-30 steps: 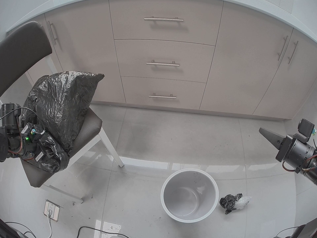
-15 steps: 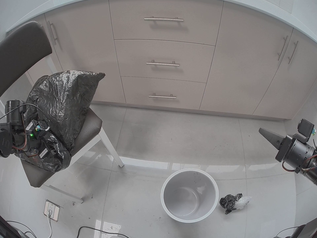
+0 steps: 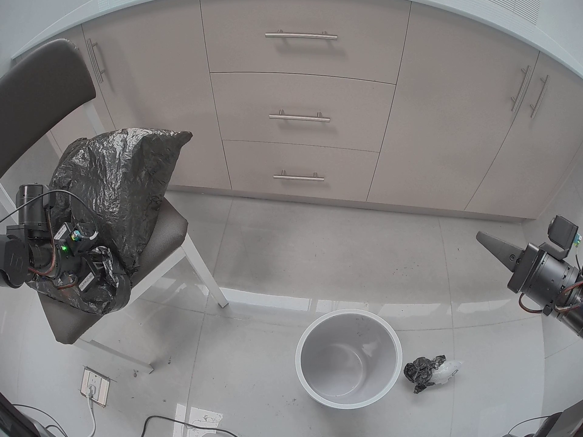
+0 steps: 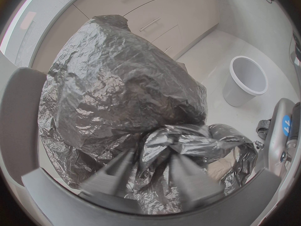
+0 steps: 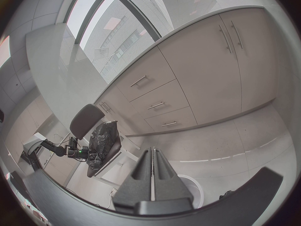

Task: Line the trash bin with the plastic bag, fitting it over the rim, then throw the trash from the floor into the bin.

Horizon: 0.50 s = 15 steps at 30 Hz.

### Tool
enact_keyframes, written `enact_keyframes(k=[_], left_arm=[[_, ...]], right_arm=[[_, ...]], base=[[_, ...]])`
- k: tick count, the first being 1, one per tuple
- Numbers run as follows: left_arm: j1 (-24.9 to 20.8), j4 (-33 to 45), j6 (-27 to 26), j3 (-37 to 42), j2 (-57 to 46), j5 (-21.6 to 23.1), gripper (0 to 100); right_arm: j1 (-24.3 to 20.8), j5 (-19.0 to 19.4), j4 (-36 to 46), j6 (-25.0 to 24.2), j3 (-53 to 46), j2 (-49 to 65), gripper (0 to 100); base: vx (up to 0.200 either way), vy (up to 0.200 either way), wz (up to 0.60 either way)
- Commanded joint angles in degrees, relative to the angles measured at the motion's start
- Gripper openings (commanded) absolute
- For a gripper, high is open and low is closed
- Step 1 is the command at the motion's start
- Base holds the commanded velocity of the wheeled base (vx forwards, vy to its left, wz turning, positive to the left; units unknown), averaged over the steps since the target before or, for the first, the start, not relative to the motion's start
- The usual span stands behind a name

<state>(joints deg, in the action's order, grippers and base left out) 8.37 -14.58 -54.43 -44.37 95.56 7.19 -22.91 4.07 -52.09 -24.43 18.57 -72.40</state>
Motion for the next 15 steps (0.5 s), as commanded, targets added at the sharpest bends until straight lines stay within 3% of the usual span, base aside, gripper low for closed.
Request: enact_keyframes(k=[1, 4, 12, 15], left_arm=[[0.0, 0.0, 0.4, 0.1, 0.4, 0.0, 0], [0.0, 0.0, 1.8, 0.2, 0.6, 0.1, 0], [-3.6, -0.1, 14.4, -0.9, 0.4, 1.2, 0], [-7.9, -1.9, 27.5, -1.9, -1.5, 4.7, 0]], right_arm=[[0.0, 0.1, 0.0, -0.4, 0.0, 0.0, 0], [0.0, 0.1, 0.0, -0.5, 0.0, 0.0, 0], [0.0, 0.1, 0.1, -0.6, -0.3, -0.1, 0], [0.0, 0.1, 0.1, -0.5, -0.5, -0.1, 0]], base=[[0.000, 0.000, 0.00], [0.000, 0.000, 0.00], [0.000, 0.000, 0.00], [0.000, 0.000, 0.00]])
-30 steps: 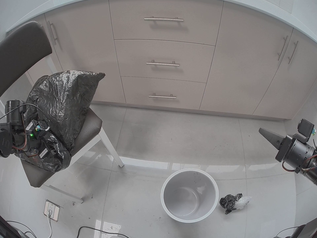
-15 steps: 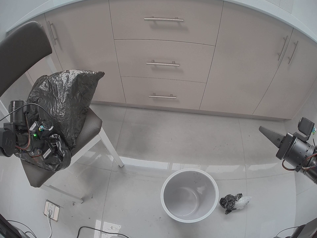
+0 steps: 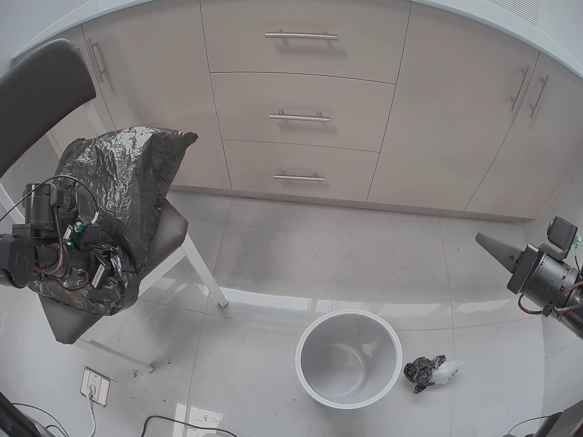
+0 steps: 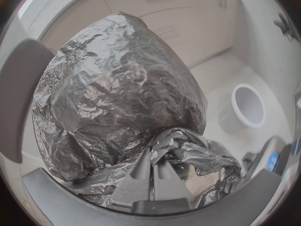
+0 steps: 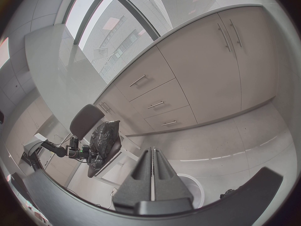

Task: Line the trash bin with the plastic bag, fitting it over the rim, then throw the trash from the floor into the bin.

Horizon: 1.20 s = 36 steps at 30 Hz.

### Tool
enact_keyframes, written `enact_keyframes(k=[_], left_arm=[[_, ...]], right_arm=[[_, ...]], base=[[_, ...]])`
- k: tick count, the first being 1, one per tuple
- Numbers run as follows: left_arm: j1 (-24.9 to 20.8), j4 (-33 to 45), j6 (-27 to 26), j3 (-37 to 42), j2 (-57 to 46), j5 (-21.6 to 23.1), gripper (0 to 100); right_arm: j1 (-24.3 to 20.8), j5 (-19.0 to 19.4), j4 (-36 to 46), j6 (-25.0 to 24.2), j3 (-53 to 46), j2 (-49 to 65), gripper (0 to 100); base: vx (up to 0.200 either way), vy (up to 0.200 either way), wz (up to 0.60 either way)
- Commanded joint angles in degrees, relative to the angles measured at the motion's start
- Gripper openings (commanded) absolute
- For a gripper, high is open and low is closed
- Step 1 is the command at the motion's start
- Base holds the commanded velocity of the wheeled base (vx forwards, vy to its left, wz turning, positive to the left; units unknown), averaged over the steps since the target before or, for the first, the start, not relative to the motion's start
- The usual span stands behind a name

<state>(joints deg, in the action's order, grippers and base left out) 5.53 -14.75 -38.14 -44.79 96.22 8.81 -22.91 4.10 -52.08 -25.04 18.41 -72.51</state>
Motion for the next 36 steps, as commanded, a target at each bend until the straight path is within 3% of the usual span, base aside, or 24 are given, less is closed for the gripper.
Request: enact_keyframes(k=[1, 4, 6, 8, 9, 10, 11, 12, 13, 14, 15, 19, 25, 30, 36], left_arm=[[-6.4, -3.3, 15.6, -1.7, -3.1, 3.1, 0], [-12.2, -10.1, 34.3, -3.7, -4.6, 2.1, 0], [-15.0, -13.2, 45.1, -5.2, -5.0, -2.8, 0], [-15.9, -13.8, 47.5, -5.7, -5.0, -5.2, 0], [-19.2, -14.3, 54.6, -8.0, -4.0, -16.6, 0], [-19.9, -14.3, 56.1, -8.5, -3.8, -19.3, 0], [-21.4, -14.4, 59.5, -9.0, -2.7, -24.7, 0], [-22.5, -14.7, 62.0, -9.3, -2.2, -28.4, 0], [-22.5, -14.7, 62.0, -9.3, -2.2, -28.4, 0], [-24.4, -14.3, 66.2, -10.1, -2.2, -32.4, 0], [-25.6, -13.7, 69.3, -10.2, -2.6, -32.5, 0], [-28.2, -10.6, 74.5, -11.0, -3.9, -32.5, 0], [-33.2, 4.6, 84.6, -21.7, -3.4, -32.7, 0], [-36.4, 9.1, 84.6, -31.5, 1.3, -36.7, 0], [-41.1, 16.6, 84.5, -41.7, 3.7, -37.6, 0]], right_arm=[[0.0, 0.0, 0.1, 0.1, -0.2, 0.0, 0], [0.0, 0.0, 0.1, 0.3, -0.3, -0.3, 0], [-0.1, 0.0, 0.1, 0.6, -0.3, -0.4, 0], [-0.1, 0.0, 0.2, 0.6, -0.4, -0.4, 0], [-0.2, 0.0, 0.2, 0.6, -0.5, -1.3, 0], [-0.2, 0.0, 0.2, 0.6, -0.5, -1.6, 0], [-0.2, 0.0, 0.1, 0.5, -0.7, -2.2, 0], [-0.2, 0.0, 0.1, 0.4, -0.7, -2.5, 0], [-0.2, 0.0, 0.1, 0.4, -0.7, -2.5, 0], [-0.3, 0.0, 0.1, 0.6, -1.0, -3.2, 0], [-0.5, 0.0, 0.2, 0.7, -1.3, -3.4, 0], [-2.6, -0.1, 0.2, 1.0, -2.1, -4.1, 0], [-5.8, -2.2, -0.1, 3.3, -3.8, -9.8, 0], [-6.2, -3.2, -2.5, 3.3, -4.3, -10.7, 0], [-8.1, -3.3, -2.7, 4.0, -5.8, -11.1, 0]], base=[[0.000, 0.000, 0.00], [0.000, 0.000, 0.00], [0.000, 0.000, 0.00], [0.000, 0.000, 0.00], [0.000, 0.000, 0.00], [0.000, 0.000, 0.00], [0.000, 0.000, 0.00], [0.000, 0.000, 0.00], [0.000, 0.000, 0.00], [0.000, 0.000, 0.00], [0.000, 0.000, 0.00], [0.000, 0.000, 0.00], [0.000, 0.000, 0.00], [0.000, 0.000, 0.00], [0.000, 0.000, 0.00]])
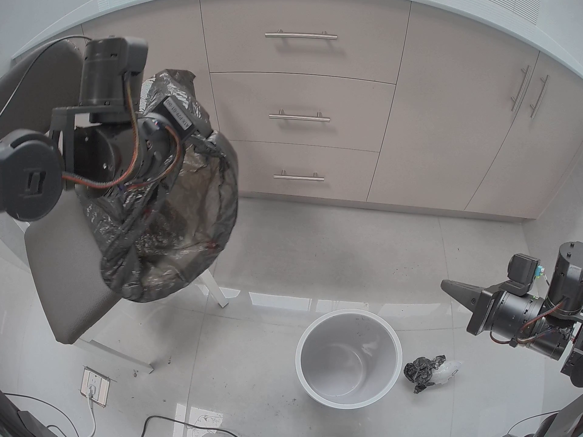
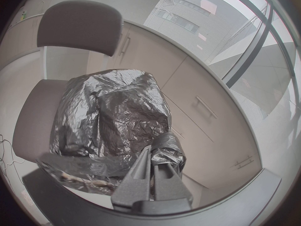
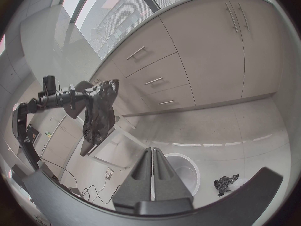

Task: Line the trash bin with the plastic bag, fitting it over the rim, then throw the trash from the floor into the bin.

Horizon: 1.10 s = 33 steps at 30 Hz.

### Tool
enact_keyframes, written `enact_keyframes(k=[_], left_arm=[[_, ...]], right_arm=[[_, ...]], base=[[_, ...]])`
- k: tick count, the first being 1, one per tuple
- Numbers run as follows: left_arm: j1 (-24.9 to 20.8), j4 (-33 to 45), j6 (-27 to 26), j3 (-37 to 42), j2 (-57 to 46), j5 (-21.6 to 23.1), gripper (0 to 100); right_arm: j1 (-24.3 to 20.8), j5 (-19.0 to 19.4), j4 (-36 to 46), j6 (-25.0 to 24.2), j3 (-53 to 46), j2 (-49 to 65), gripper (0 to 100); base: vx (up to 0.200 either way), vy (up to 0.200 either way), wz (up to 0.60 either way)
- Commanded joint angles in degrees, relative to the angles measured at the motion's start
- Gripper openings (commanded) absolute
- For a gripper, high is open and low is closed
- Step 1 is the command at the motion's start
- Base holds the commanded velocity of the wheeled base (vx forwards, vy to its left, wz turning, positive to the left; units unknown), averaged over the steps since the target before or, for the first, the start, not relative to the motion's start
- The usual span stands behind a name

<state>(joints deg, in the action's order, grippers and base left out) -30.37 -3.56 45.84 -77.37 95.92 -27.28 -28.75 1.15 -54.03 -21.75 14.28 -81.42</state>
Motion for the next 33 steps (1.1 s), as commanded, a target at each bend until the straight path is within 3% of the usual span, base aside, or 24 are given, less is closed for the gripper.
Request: enact_keyframes(k=[1, 5, 6, 15, 21, 26, 33], left_arm=[[-5.8, 6.3, 0.6, -10.8, 4.5, -1.5, 0], [-8.7, 9.3, 0.9, -15.8, 6.4, -2.0, 0], [-9.1, 9.4, 1.0, -16.1, 6.5, -2.0, 0], [-14.7, 11.2, 3.1, -16.6, 5.9, -1.9, 0], [-17.8, 14.3, 4.7, -16.8, 6.1, -1.5, 0], [-19.6, 14.3, 4.7, -17.0, 6.3, -1.5, 0], [-22.8, 14.4, 4.8, -17.4, 6.1, -1.4, 0]], right_arm=[[-2.5, -0.4, -0.9, 0.8, -1.8, -2.9, 0], [-2.8, -0.4, -3.2, 1.4, -3.1, -5.8, 0], [-2.8, -0.4, -3.5, 1.6, -3.3, -5.9, 100], [-4.7, -0.4, -17.1, 3.1, -7.5, -14.7, 100], [-7.3, -1.9, -25.8, 9.8, -3.6, -24.8, 100], [-11.5, -6.5, -27.0, 10.7, -0.3, -29.8, 100], [-14.4, -8.7, -26.9, 11.0, 5.3, -33.0, 100]], base=[[0.000, 0.000, 0.00], [0.000, 0.000, 0.00], [0.000, 0.000, 0.00], [0.000, 0.000, 0.00], [0.000, 0.000, 0.00], [0.000, 0.000, 0.00], [0.000, 0.000, 0.00]])
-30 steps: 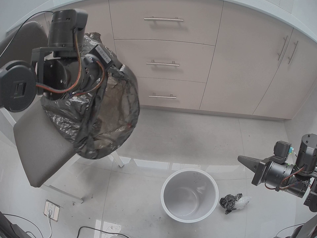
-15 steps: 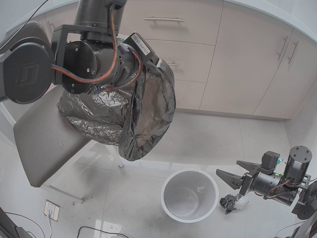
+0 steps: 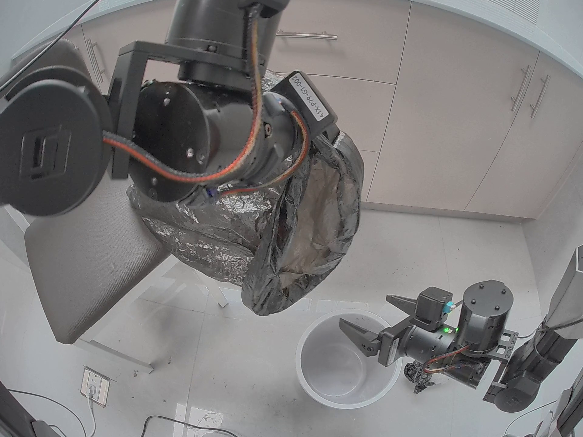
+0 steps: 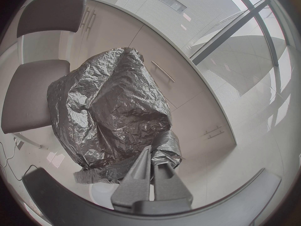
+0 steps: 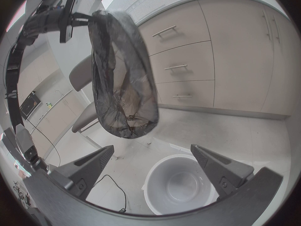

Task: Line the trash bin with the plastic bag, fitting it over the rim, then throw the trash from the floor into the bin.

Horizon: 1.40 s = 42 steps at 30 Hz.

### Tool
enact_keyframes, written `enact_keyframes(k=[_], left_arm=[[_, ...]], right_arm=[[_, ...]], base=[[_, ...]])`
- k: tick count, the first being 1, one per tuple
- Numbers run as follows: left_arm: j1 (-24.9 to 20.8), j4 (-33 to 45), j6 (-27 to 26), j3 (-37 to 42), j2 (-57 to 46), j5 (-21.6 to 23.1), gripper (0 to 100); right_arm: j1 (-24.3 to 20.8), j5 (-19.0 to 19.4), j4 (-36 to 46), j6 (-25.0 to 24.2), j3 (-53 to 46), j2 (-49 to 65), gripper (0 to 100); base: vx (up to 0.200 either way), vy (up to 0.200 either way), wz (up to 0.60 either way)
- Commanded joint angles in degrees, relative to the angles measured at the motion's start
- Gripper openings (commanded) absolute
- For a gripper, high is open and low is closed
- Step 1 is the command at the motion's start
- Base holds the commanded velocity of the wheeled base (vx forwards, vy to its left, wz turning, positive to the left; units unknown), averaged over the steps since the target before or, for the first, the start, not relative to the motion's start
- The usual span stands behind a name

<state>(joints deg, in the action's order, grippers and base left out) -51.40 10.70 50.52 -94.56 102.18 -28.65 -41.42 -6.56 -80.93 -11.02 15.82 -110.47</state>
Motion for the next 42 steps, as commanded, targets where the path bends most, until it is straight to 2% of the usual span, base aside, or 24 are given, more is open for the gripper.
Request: enact_keyframes(k=[1, 4, 5, 10, 12, 15, 20, 21, 28, 35, 37, 42], left_arm=[[-2.0, 0.1, 0.1, -0.1, -0.2, 0.0, 0], [-2.4, 0.2, 0.2, 0.3, -0.3, 0.0, 0], [-2.8, 0.7, 1.0, 0.3, -0.4, 0.0, 0], [-4.0, 3.6, 2.1, 0.2, -0.3, 0.2, 0], [-4.2, 3.6, 2.2, 0.3, -0.2, 0.1, 0], [-4.2, 3.6, 2.2, 0.3, -0.3, 0.1, 0], [-4.2, 3.7, 2.2, 0.3, -0.4, 0.1, 0], [-4.2, 3.7, 2.2, 0.3, -0.4, 0.1, 0], [-4.2, 3.7, 2.2, 0.8, -0.7, 0.1, 0], [-4.3, 3.8, 2.1, 0.9, -0.8, 0.1, 0], [-5.4, 3.8, 2.0, 1.3, -0.8, 0.3, 0], [-6.8, 3.9, 1.5, 1.4, -0.8, 2.7, 0]], right_arm=[[-1.7, -1.7, 0.0, 0.6, 4.9, -4.3, 100], [-1.6, -3.1, 0.0, 2.2, 7.2, -5.0, 100], [-1.0, -3.9, 0.1, 4.1, 9.4, -5.6, 100], [-0.6, -4.2, 0.8, 6.5, 14.9, -7.1, 100], [-0.5, -5.0, 0.6, 7.1, 16.9, -8.1, 100], [-0.3, -8.4, 0.3, 8.1, 20.3, -9.9, 100], [-0.2, -8.9, 0.2, 8.3, 20.3, -9.9, 100], [-0.1, -9.0, 0.2, 8.2, 20.1, -9.7, 0], [0.8, -9.0, 0.1, 8.3, 18.3, -6.9, 0], [4.5, -8.1, 1.0, 8.4, 14.1, -0.2, 0], [8.1, -6.1, 4.2, 8.3, 10.2, 6.6, 0], [13.1, 0.2, 16.3, 6.2, 8.0, 20.0, 0]], base=[[0.000, 0.000, 0.00], [0.000, 0.000, 0.00], [0.000, 0.000, 0.00], [0.000, 0.000, 0.00], [0.000, 0.000, 0.00], [0.000, 0.000, 0.00], [0.000, 0.000, 0.00], [0.000, 0.000, 0.00], [0.000, 0.000, 0.00], [0.000, 0.000, 0.00], [0.000, 0.000, 0.00], [0.000, 0.000, 0.00]])
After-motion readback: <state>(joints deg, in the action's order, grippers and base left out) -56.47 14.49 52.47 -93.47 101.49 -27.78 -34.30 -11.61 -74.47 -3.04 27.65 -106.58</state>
